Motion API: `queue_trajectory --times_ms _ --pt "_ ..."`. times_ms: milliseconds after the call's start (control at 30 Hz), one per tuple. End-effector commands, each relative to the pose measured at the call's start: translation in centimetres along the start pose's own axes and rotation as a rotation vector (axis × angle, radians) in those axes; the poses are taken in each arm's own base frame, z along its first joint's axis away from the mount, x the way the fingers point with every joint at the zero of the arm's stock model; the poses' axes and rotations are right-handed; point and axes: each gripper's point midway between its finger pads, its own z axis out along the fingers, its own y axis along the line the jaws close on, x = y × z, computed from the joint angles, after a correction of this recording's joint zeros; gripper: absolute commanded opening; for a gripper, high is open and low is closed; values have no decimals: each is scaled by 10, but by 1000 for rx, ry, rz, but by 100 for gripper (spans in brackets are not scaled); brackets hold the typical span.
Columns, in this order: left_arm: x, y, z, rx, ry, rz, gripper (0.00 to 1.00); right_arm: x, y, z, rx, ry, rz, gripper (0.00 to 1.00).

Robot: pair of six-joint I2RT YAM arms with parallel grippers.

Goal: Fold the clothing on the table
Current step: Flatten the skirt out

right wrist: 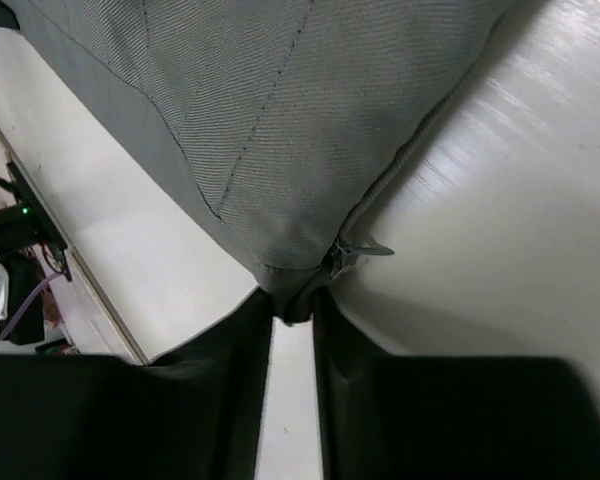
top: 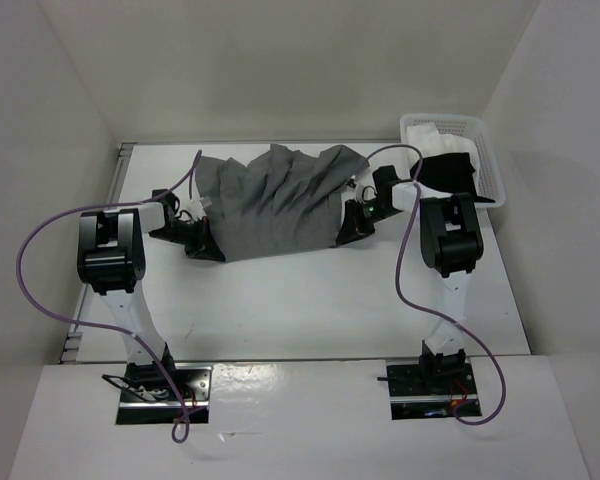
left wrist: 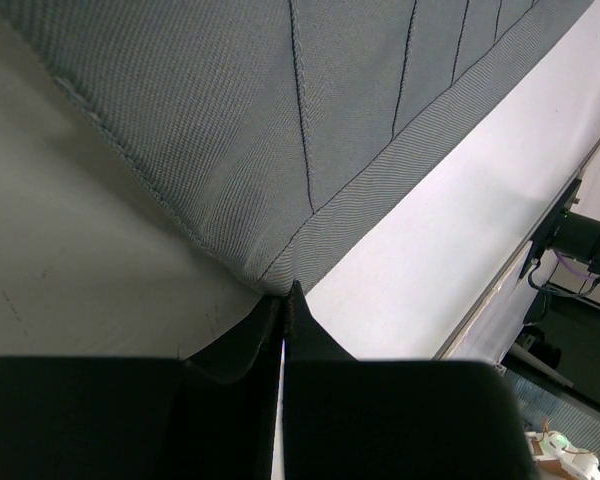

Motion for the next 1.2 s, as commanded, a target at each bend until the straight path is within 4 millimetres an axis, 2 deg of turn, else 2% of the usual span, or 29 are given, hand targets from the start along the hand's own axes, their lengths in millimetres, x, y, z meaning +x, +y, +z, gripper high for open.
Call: queue_trajectory --times_ms 0,133,200,233,333,467,500,533,567,600,633,667,733,767,867,900,933,1000,1033,1133,1167 --pt "22 24 7 -81 64 8 0 -4 -16 9 33 5 -12 18" --pt "22 25 7 -80 70 3 0 -7 -17 9 33 6 -21 1" --pt "20 24 6 -80 70 12 0 -4 -17 9 33 16 -21 0" --pt "22 24 6 -78 79 17 0 -9 -18 7 47 6 -31 0" --pt "4 21 -4 -103 60 71 0 -25 -4 -11 66 -26 -84 0" --pt "-58 -3 -43 -179 -76 217 0 -58 25 -49 109 -120 -194 0" --pt "-72 -13 -54 -183 -103 242 0 -72 39 -69 115 -166 -235 0" --pt "-108 -35 -77 -196 -187 319 0 -80 47 -78 118 -187 -264 0" --pt "-124 -47 -90 -202 -220 359 0 -88 53 -90 123 -216 -279 0" --pt "-133 -60 -103 -205 -237 375 0 -104 72 -110 128 -264 -334 0" --pt "-162 -86 -127 -204 -314 461 0 -111 83 -120 130 -291 -358 0" --pt "-172 -101 -141 -202 -344 504 0 -128 96 -142 148 -349 -398 0" --pt "-181 -124 -161 -197 -372 547 0 -139 120 -166 154 -403 -455 0" --pt "-194 -147 -184 -210 -433 617 0 -150 134 -188 164 -456 -492 0" --pt "-190 -183 -211 -207 -468 687 0 -157 172 -224 164 -542 -582 0" --pt "-190 -206 -230 -206 -518 738 0 -155 179 -231 167 -553 -602 0" --pt "-189 -212 -236 -210 -527 758 0 -151 193 -241 157 -575 -638 0" --pt "-175 -234 -250 -189 -537 808 0 -142 211 -251 122 -585 -676 0" --pt "-169 -251 -263 -185 -564 854 0 -133 228 -264 108 -608 -706 0" --pt "-140 -278 -276 -130 -551 926 0 -109 254 -274 37 -614 -760 0" --pt "-126 -291 -284 -120 -555 956 0 -92 271 -283 -2 -623 -793 0"
